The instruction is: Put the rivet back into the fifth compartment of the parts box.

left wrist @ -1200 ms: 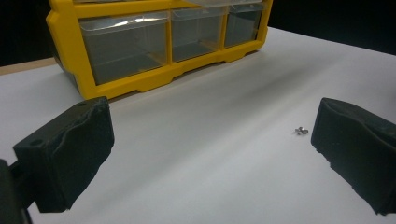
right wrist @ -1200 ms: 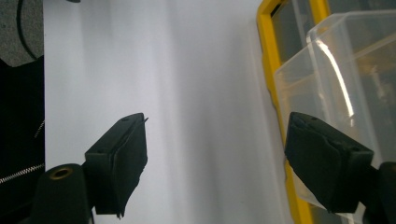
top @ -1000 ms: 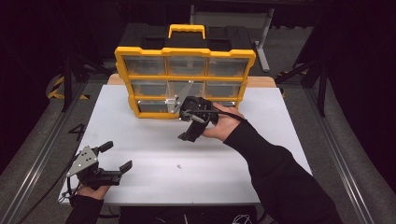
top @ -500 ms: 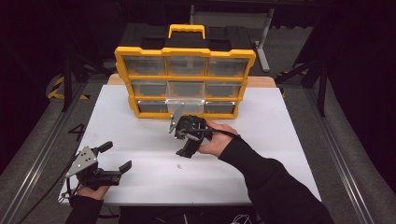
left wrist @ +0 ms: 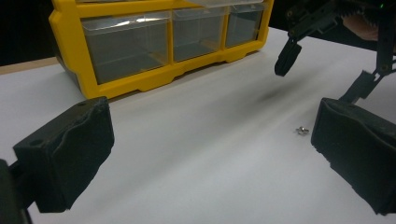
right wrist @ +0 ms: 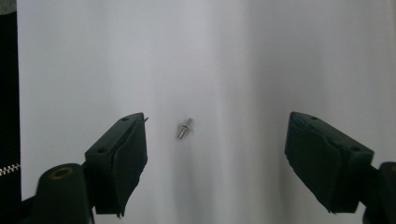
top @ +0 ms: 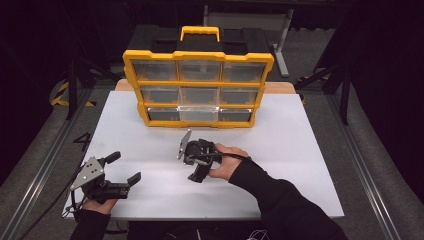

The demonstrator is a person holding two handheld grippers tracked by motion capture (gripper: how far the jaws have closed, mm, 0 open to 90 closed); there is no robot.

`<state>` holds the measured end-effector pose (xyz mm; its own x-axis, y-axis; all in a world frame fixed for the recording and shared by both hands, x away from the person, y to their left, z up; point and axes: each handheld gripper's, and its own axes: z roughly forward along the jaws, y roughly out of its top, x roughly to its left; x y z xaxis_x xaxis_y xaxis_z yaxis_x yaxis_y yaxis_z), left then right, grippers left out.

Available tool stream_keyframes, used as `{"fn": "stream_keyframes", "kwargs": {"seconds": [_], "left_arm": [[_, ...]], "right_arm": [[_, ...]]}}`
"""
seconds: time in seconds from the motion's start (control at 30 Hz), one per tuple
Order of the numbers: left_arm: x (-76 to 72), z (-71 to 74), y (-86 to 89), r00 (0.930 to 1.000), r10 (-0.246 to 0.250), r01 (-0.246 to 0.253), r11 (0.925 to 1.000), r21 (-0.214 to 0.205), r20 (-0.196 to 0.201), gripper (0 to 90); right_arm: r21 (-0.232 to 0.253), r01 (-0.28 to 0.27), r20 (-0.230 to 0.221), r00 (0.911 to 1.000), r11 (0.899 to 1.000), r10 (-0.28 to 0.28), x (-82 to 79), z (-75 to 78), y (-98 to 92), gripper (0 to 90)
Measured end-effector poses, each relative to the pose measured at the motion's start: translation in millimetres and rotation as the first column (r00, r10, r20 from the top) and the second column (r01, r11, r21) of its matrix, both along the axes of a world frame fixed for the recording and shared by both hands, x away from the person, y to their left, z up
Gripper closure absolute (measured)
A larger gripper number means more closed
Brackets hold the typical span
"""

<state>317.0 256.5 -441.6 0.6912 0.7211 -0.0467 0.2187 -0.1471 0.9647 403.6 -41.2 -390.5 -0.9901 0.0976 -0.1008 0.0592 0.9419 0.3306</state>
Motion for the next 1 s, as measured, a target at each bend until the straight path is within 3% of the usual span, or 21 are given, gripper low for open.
{"fn": "stream_keyframes", "kwargs": {"seconds": [0.23, 0.47, 0.8, 1.0], "left_arm": [[0.7, -0.2, -0.6, 1.0, -0.002, 0.002, 1.0, 0.003, 0.003, 0.2], [0.6, -0.2, -0.3, 1.0, -0.002, 0.002, 1.0, 0.003, 0.003, 0.2], [0.7, -0.2, -0.5, 1.0, -0.002, 0.002, 1.0, 0.003, 0.003, 0.2], [0.8, -0.2, -0.2, 1.0, -0.002, 0.002, 1.0, 0.003, 0.003, 0.2]], "right_arm": [[-0.035, -0.005, -0.04, 0.9992, 0.999, 0.004, -3.1, -20.4, 4.9, 27.2], [-0.065, -0.028, -0.073, 0.9971, 0.998, 0.024, -2.7, -31.2, 9.3, 45.9], [-0.087, -0.053, -0.099, 0.9941, 0.995, 0.044, -4.0, -34.5, 15.0, 80.4], [-0.088, -0.058, -0.095, 0.9943, 0.994, 0.05, -5.2, -30.5, 15.1, 82.0]]}}
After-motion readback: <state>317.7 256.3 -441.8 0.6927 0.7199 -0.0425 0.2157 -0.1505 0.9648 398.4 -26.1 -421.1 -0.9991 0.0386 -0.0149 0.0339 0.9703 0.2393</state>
